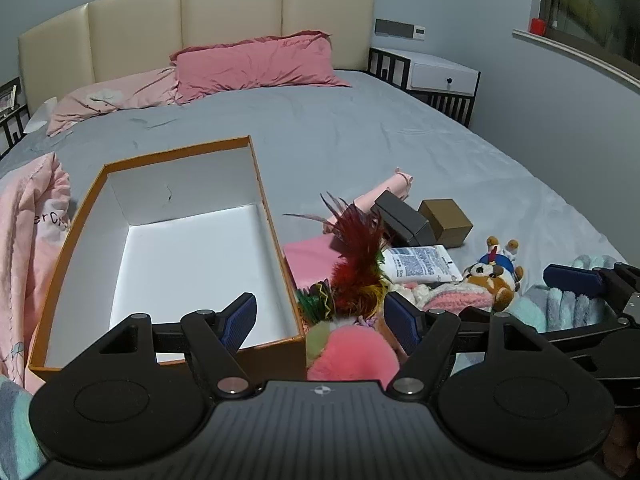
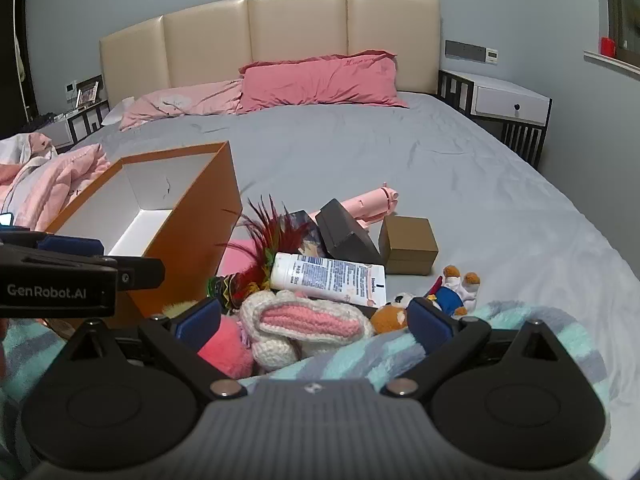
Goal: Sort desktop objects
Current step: 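Move both tools toward the pile of plush toys on the bed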
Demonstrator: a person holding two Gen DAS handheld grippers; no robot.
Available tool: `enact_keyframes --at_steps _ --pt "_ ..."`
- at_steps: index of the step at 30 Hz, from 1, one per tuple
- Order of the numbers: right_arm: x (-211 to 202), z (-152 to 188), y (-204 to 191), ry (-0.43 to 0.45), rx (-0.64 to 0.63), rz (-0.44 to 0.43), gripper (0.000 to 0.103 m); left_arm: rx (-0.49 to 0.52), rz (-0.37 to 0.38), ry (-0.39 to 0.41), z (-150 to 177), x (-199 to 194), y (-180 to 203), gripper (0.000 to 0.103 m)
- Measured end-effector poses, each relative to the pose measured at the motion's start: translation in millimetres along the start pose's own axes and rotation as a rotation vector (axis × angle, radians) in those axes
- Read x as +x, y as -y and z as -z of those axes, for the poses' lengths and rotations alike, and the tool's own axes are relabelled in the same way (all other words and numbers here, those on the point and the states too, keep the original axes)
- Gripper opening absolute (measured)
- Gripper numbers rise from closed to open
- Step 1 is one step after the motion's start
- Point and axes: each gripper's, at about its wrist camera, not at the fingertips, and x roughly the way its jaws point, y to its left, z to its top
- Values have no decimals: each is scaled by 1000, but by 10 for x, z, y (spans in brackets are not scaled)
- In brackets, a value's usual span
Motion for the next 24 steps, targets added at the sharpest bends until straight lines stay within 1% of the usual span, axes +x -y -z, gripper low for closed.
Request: enact_keyframes --at_steps 7,24 --pt "28 30 -12 6 -6 -12 101 -12 -8 -13 33 24 -4 83" --pt "37 70 -72 6 -42 4 101 -32 -19 -32 80 35 -29 83"
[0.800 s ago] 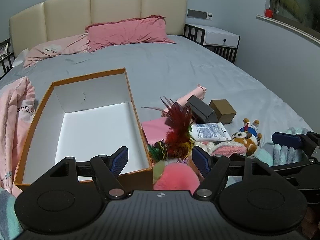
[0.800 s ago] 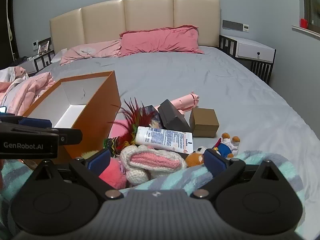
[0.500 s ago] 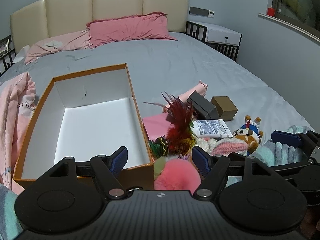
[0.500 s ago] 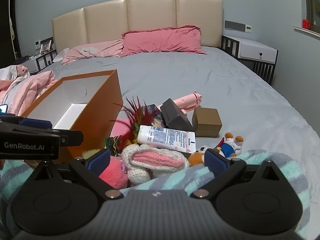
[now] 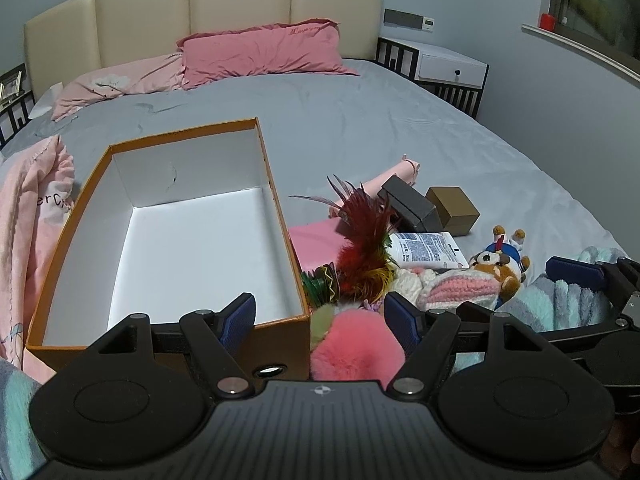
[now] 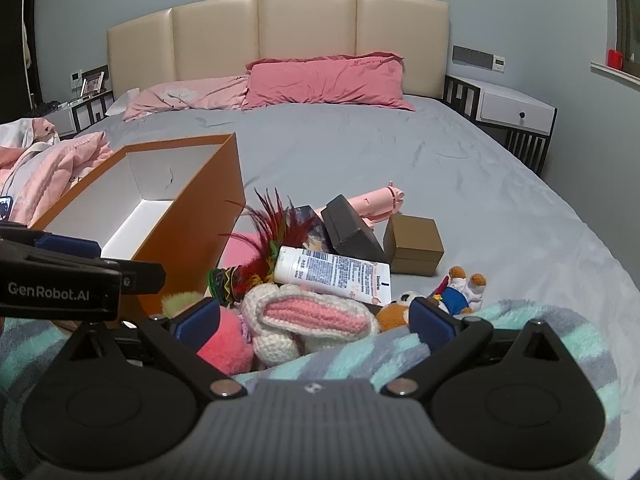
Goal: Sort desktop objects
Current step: 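Move both tools toward the pile of plush toys on the bed, then grasp the crocheted bunny with the left tool while the right tool grasps the plush dog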
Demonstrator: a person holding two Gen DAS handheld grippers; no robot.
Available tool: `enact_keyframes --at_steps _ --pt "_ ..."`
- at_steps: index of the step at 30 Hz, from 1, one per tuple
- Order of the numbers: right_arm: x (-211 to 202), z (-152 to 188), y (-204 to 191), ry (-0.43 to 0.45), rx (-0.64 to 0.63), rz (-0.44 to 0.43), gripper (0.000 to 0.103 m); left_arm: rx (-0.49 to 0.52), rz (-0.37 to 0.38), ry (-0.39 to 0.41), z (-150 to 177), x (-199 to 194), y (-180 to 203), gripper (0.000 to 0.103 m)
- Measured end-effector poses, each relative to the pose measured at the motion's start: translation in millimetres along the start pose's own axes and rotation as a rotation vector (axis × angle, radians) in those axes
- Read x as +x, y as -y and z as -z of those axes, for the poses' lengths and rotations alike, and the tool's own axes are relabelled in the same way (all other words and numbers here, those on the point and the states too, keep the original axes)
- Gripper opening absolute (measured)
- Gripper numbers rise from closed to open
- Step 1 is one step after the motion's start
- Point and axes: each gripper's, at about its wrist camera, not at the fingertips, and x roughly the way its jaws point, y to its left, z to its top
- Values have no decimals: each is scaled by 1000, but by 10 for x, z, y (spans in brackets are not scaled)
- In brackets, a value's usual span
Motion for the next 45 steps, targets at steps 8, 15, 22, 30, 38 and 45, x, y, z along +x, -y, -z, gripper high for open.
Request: enact_keyframes --at_steps 8,15,22,30,38,45 --pt "5 5 -8 -1 -6 3 101 -6 -18 6 6 -7 18 83" --pt "6 1 -12 -4 -9 5 101 -2 -15 6 6 -12 34 83" --pt "-3 -33 12 -21 -7 -7 101 22 3 17 -46 -28 44 83" --pt "67 -185 85 -117 -81 -20 75 50 64 0 -182 10 28 75" --pt "238 -386 369 -235 -132 -28 56 164 185 -39 -257 131 245 65" --pt "486 -575 878 -371 21 18 56 388 229 -76 -223 372 597 65"
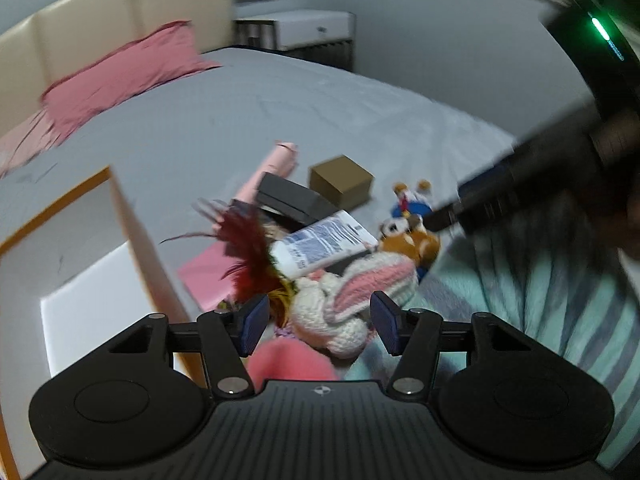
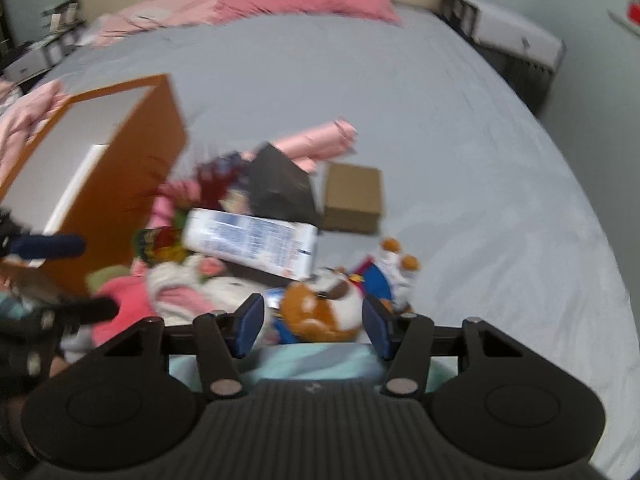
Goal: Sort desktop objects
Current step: 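Grasp the crocheted bunny with the left tool while the right tool grasps the plush dog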
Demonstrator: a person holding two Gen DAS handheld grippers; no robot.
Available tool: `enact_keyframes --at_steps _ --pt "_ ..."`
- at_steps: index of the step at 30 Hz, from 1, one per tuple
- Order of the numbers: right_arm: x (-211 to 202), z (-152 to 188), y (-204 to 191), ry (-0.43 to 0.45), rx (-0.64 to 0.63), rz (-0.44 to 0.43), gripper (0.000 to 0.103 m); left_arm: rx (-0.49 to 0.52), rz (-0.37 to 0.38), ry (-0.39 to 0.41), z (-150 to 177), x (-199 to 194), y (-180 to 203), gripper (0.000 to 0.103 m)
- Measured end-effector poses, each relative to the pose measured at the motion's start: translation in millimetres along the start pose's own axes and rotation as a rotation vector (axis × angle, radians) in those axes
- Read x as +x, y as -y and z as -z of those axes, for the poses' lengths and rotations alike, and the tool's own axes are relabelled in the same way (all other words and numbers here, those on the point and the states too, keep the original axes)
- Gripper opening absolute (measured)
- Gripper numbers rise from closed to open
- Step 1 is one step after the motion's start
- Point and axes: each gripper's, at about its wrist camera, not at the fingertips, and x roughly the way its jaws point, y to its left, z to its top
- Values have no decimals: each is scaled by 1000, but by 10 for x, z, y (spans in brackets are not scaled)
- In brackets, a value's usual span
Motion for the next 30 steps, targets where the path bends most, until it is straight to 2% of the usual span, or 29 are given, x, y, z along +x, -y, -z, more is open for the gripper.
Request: enact_keyframes --at_steps 7,12,15,19,23,26,30 --pt "277 -59 322 -140 148 -93 56 230 18 -79 -92 361 180 65" --pt "476 -105 434 -205 219 -152 57 482 9 -108 -140 605 386 65" --pt "614 -147 496 -246 278 -202 58 586 46 -138 -152 743 448 65" --pt "816 -189 565 -307 353 -269 62 635 125 -207 -217 902 400 65" --pt "980 -238 556 -347 397 -284 66 582 227 -291 -290 1112 247 66" --pt "1036 -241 532 -361 397 -279 66 558 260 -322 -303 1238 148 69" --pt "1092 -254 491 -384 380 -262 65 571 263 -349 -305 1381 100 72"
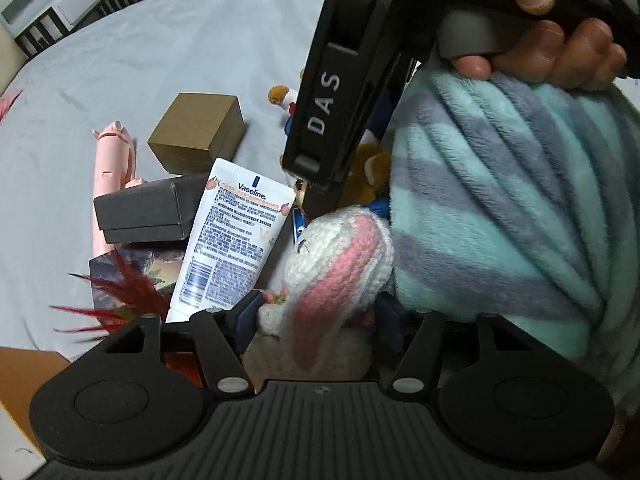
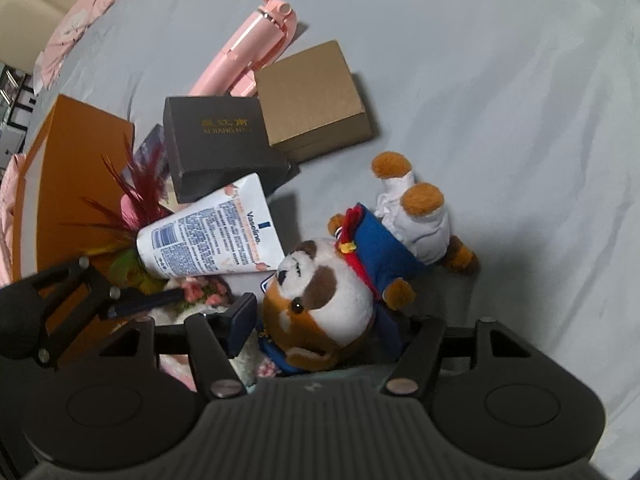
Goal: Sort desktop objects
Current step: 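Grasp the crocheted bunny with the left tool while the right tool grasps the plush dog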
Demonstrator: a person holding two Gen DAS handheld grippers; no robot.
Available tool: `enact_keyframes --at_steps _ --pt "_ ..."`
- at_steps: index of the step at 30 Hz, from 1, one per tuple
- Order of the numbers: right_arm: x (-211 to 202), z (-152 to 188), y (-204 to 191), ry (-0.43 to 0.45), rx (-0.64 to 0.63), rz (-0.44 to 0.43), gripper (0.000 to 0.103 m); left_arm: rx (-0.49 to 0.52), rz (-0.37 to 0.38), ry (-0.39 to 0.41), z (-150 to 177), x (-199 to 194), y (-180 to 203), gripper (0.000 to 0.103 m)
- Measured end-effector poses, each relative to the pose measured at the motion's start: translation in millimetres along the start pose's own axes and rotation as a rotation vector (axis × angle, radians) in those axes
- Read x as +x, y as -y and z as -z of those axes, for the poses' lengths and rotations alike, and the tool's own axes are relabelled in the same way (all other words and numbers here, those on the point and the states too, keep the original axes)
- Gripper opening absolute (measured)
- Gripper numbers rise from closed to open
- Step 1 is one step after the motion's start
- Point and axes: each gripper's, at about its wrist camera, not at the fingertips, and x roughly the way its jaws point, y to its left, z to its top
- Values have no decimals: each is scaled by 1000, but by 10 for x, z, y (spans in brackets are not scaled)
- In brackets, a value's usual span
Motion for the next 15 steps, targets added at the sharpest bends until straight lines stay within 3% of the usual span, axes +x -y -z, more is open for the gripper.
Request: enact_keyframes --at_steps 7,15 --pt "-59 56 52 34 12 -4 57 -23 -40 -1 75 41 -44 61" --pt "-345 270 43 133 -16 22 54 -139 -97 42 228 -131 -104 43"
